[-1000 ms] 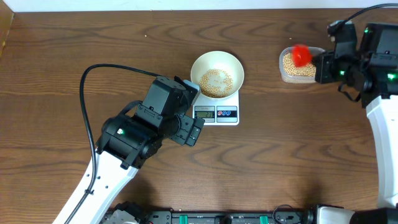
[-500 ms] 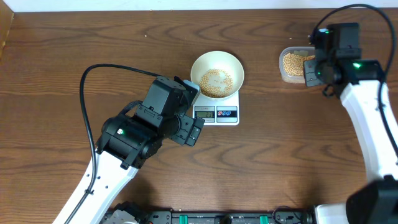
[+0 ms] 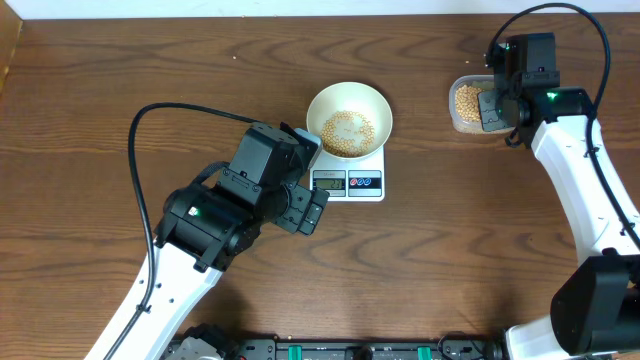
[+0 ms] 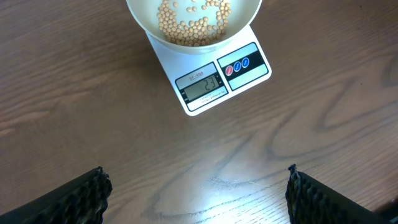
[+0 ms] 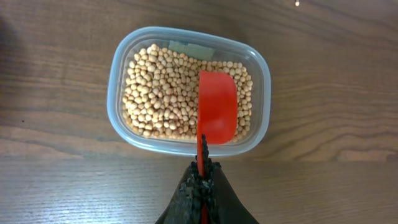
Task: Scoop item into bowl and weigh 50g on scale
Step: 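Move the empty scoop back right to the chickpea tub, then dip the red scoop into the chickpeas again with the right gripper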
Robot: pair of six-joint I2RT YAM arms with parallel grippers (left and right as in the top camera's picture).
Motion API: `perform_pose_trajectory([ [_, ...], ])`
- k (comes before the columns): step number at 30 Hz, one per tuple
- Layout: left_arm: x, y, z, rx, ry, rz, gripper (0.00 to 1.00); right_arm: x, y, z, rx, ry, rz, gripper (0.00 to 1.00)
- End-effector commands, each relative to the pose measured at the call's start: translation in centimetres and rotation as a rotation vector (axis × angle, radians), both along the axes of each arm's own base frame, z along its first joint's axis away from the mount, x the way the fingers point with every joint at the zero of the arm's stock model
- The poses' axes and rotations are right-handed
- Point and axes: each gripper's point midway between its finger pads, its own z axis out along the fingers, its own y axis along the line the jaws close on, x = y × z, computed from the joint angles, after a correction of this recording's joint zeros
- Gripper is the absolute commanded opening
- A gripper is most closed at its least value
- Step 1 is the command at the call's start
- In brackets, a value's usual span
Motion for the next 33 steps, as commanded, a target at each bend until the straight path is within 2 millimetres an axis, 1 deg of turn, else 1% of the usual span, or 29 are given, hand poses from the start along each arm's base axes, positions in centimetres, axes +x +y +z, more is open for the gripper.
perform_pose_trajectory([
  [1, 0.4, 0.0, 0.8, -0.007, -0.017, 0.0, 0.92, 0.1, 0.1, -0.7, -0.022, 0.017, 0.01, 0.01],
  [6, 0.4, 0.0, 0.8, -0.007, -0.017, 0.0, 0.92, 0.3, 1.0, -2.1, 0.019, 0.048, 0.037, 0.01],
  [10, 0.4, 0.0, 0.8, -0.007, -0.017, -0.001, 0.92, 0.7, 2.4, -2.8, 0.086, 0.057, 0.079, 0.01],
  [14, 0.4, 0.0, 0.8, -0.007, -0.017, -0.001, 0.92, 1.2, 3.7, -2.5, 0.15, 0.032, 0.12, 0.01],
  [19, 0.4, 0.0, 0.8, -0.007, -0.017, -0.001, 0.92, 1.6, 4.4, -2.2, 0.188, 0.011, 0.144, 0.01],
  [26, 0.4, 0.0, 0.8, -0.007, -0.017, -0.001, 0.92, 1.6, 3.9, -2.2, 0.223, 0.011, 0.131, 0.01],
  [30, 0.4, -0.1, 0.8, -0.007, -0.017, -0.001, 0.92, 1.4, 4.4, -1.9, 0.347, 0.016, 0.167, 0.01],
  [33, 0.4, 0.0, 0.8, -0.007, -0.017, 0.0, 0.92, 1.3, 4.0, -1.7, 0.413, 0.015, 0.169, 0.01],
])
